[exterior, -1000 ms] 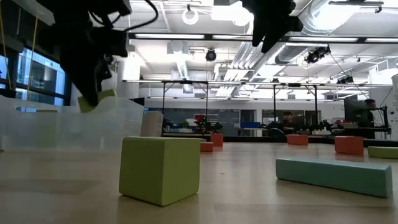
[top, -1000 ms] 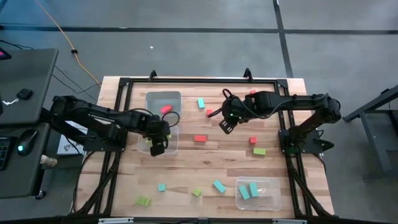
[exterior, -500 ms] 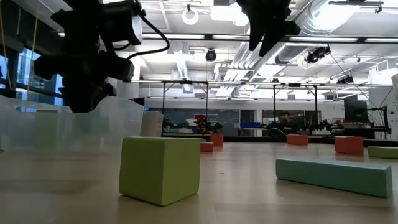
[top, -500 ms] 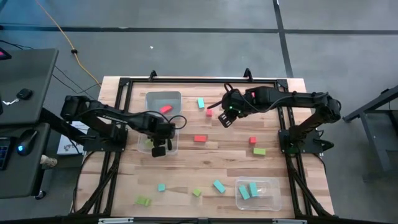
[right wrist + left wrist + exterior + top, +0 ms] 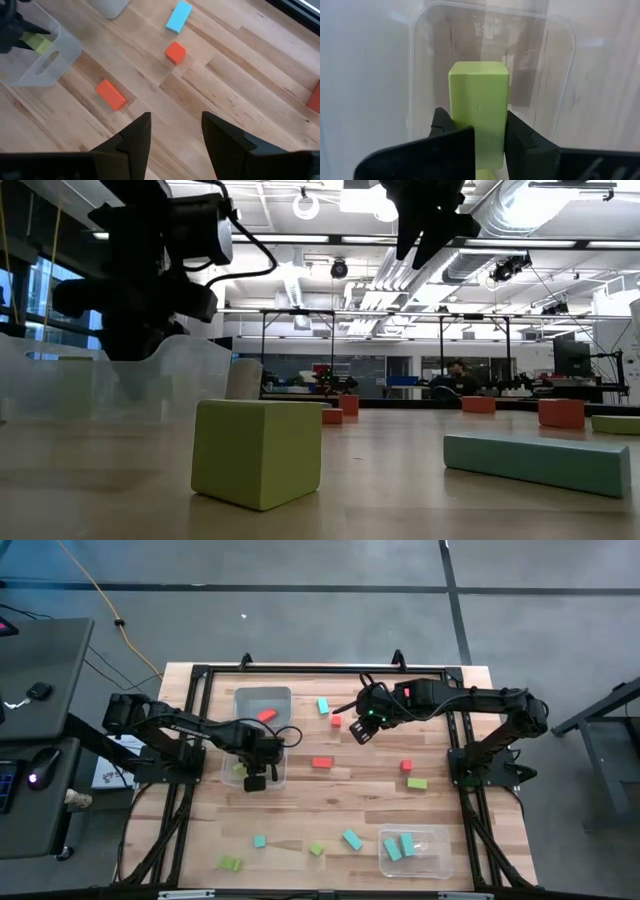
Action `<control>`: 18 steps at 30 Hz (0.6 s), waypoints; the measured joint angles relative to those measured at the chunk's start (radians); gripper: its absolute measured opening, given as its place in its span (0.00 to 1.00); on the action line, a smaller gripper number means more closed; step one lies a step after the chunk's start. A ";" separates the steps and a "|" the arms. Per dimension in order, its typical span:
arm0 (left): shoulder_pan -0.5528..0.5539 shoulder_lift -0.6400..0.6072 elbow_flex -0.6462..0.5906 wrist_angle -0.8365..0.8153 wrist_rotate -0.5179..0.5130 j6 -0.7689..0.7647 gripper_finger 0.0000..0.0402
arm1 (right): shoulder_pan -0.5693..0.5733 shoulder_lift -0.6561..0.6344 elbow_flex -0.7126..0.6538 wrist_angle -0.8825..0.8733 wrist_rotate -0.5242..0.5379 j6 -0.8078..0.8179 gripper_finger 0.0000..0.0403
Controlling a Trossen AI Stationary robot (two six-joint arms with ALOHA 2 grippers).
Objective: Sort & place blocks by color
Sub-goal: Put the green block into the top transparent bin
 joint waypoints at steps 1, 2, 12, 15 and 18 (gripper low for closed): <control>0.000 0.000 0.000 0.000 0.000 0.004 0.04 | 0.000 0.000 0.000 0.005 0.000 0.000 0.41; 0.000 0.000 0.000 0.001 0.000 0.007 0.05 | 0.000 0.000 0.000 0.007 0.000 0.000 0.41; 0.000 0.000 0.000 -0.001 0.000 0.007 0.24 | 0.000 0.000 0.000 0.011 0.025 0.019 0.41; 0.000 0.000 0.000 -0.001 0.000 0.013 0.29 | 0.000 0.000 0.000 0.011 0.052 0.031 0.41; 0.000 0.000 0.000 -0.005 0.000 0.038 0.32 | -0.002 0.000 0.000 0.011 0.075 0.064 0.41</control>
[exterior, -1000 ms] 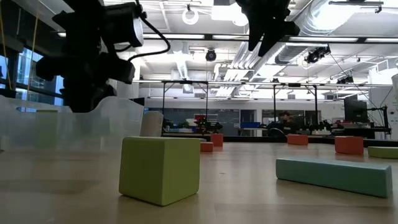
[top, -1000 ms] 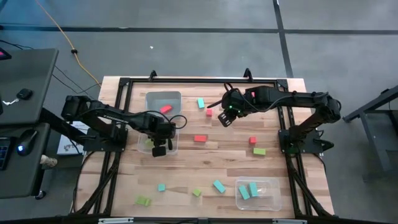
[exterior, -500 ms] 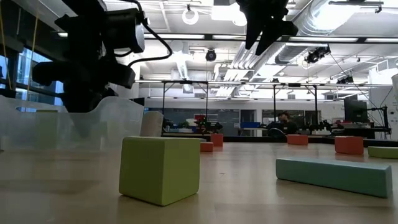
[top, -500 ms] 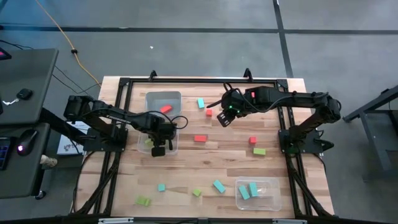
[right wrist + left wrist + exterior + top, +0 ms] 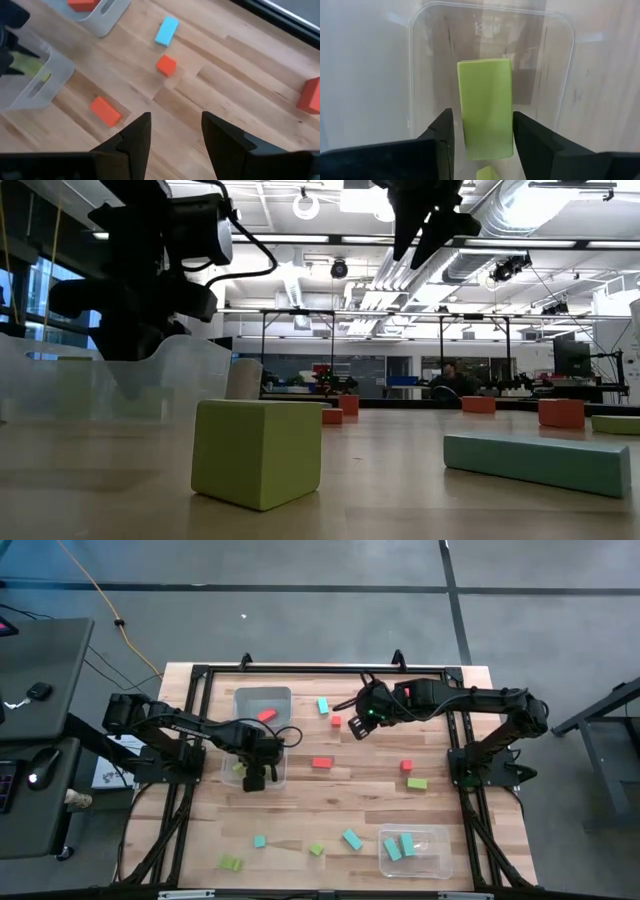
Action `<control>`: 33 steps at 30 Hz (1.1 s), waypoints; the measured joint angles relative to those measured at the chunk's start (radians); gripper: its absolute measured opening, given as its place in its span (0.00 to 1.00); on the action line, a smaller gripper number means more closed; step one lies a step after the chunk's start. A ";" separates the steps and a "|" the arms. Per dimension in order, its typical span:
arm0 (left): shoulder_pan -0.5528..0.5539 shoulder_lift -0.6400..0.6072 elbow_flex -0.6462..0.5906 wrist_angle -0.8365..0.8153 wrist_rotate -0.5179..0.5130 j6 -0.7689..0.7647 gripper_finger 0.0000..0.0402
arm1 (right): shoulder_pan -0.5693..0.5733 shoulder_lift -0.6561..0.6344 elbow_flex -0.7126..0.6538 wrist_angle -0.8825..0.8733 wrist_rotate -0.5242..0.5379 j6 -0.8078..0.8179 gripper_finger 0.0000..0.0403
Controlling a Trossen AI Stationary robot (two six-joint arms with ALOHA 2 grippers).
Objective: Sort & place blocks by color
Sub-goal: Put the green block into the top transparent bin, then put the orange block into the gray bin
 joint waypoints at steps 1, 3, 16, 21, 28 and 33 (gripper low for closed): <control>0.002 0.000 0.000 -0.001 -0.001 0.003 0.32 | 0.000 0.000 0.000 0.000 0.008 0.004 0.41; 0.009 0.000 0.001 -0.002 -0.004 0.004 0.33 | 0.000 0.000 0.000 0.004 0.029 0.006 0.41; 0.079 -0.030 0.122 -0.107 -0.015 0.155 0.33 | -0.066 0.000 0.000 0.002 0.093 -0.003 0.41; 0.110 -0.038 0.156 -0.138 -0.015 0.193 0.33 | -0.127 0.000 0.000 -0.026 0.048 -0.062 0.41; 0.172 -0.038 0.198 -0.143 -0.035 0.239 0.33 | -0.282 0.000 0.000 -0.036 -0.114 -0.193 0.41; 0.227 -0.038 0.228 -0.170 -0.079 0.229 0.33 | -0.408 0.005 -0.001 -0.034 -0.216 -0.316 0.41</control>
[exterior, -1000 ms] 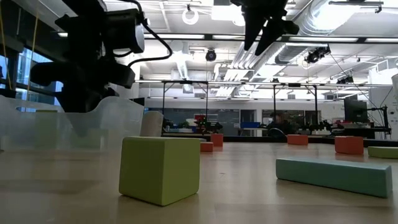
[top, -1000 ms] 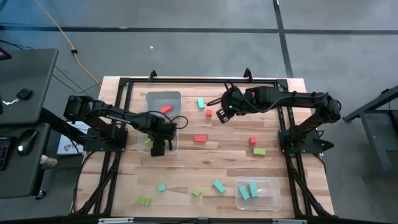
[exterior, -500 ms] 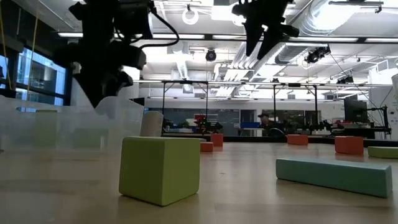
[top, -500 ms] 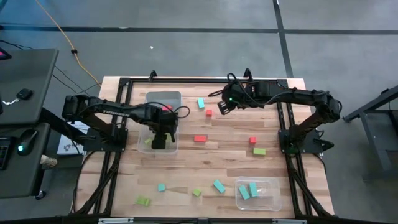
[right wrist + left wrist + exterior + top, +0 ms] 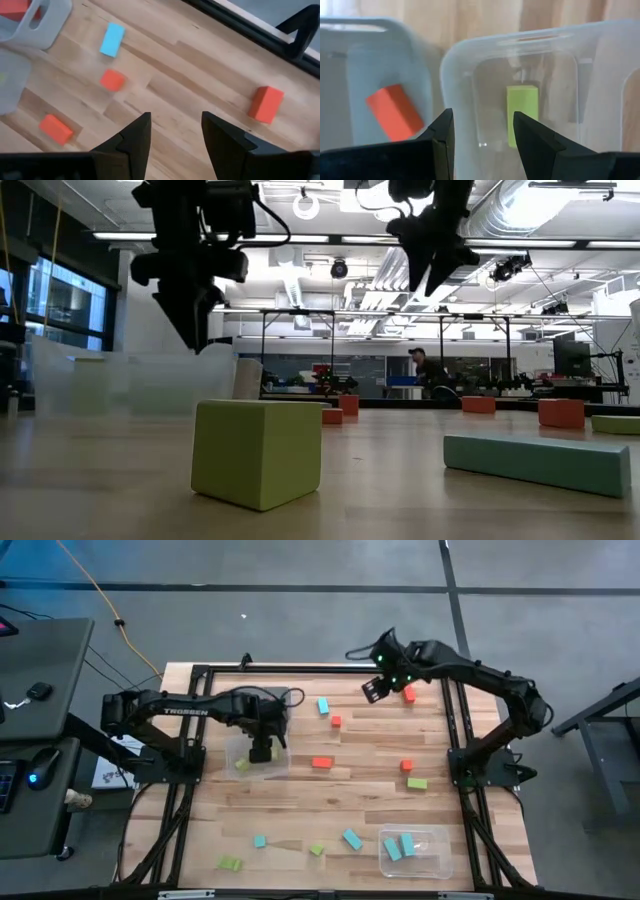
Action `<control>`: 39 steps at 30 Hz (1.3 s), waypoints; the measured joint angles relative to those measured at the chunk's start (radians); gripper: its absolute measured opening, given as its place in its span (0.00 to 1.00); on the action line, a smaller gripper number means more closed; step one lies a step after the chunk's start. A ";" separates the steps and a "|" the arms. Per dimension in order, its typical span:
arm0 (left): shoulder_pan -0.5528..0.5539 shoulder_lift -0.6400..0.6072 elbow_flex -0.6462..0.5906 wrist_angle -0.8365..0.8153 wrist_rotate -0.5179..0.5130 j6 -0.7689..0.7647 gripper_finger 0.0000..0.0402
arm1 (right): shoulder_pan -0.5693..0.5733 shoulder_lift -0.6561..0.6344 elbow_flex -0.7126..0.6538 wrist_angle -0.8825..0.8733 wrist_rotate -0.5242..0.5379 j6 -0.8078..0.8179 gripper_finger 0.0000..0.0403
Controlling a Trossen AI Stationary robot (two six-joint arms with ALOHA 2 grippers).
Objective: Sort & place blocks by color
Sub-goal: Put the orange block into the gray bin
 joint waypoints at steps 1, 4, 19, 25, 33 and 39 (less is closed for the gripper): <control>0.010 0.000 0.007 -0.009 0.003 -0.001 0.33 | -0.022 0.000 0.000 0.002 -0.014 -0.022 0.41; 0.032 0.000 0.019 -0.026 0.033 -0.001 0.33 | -0.076 0.000 0.000 0.002 -0.040 -0.077 0.41; 0.034 -0.047 0.022 -0.074 0.081 0.007 0.33 | -0.266 0.000 0.000 0.002 -0.041 -0.214 0.41; 0.035 -0.123 0.022 -0.073 0.043 0.046 0.33 | -0.339 0.017 0.000 -0.004 -0.087 -0.248 0.48; 0.072 -0.168 0.022 -0.067 -0.208 0.083 0.33 | -0.405 0.115 0.000 -0.105 -0.091 -0.231 0.57; 0.131 -0.199 0.022 -0.052 -0.205 0.015 0.33 | -0.435 0.195 0.000 -0.112 -0.095 -0.220 0.58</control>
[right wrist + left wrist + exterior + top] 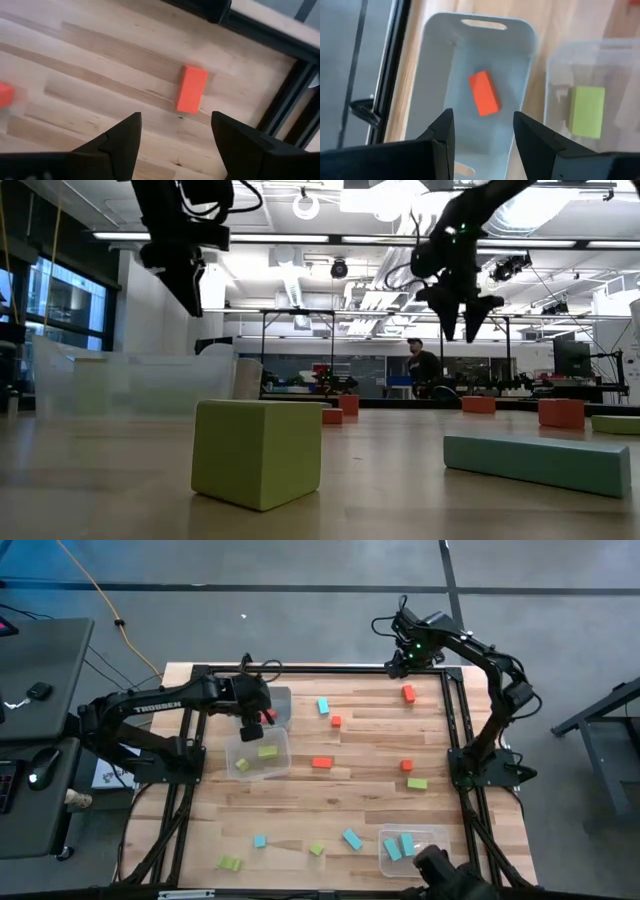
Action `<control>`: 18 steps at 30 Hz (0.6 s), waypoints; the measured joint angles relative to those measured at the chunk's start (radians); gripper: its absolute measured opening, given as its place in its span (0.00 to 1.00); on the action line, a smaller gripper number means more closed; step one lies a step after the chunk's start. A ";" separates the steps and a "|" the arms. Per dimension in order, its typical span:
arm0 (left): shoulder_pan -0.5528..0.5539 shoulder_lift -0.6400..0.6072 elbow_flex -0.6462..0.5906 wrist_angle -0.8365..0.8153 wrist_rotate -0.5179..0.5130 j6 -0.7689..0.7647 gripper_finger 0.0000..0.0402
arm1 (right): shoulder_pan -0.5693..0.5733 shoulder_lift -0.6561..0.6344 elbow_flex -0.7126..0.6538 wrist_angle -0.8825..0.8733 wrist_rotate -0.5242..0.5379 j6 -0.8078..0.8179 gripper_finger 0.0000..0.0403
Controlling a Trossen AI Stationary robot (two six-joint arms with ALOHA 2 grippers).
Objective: Sort & place blocks by color
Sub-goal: Put the orange block into the gray bin
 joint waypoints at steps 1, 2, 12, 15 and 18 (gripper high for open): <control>0.006 -0.005 0.000 0.008 0.000 -0.020 0.33 | -0.006 0.014 0.000 -0.003 -0.003 0.007 0.58; 0.013 -0.010 0.000 0.018 0.000 -0.040 0.33 | -0.013 0.030 0.000 -0.009 -0.006 0.012 0.58; 0.075 -0.057 0.000 0.102 0.051 -0.087 0.33 | -0.055 0.084 -0.199 0.063 0.008 -0.022 0.58; 0.093 -0.057 0.000 0.101 0.051 -0.096 0.33 | -0.057 0.082 -0.247 0.134 -0.020 -0.023 0.58; 0.108 -0.057 0.000 0.101 0.051 -0.111 0.33 | -0.056 0.082 -0.288 0.208 -0.020 -0.011 0.58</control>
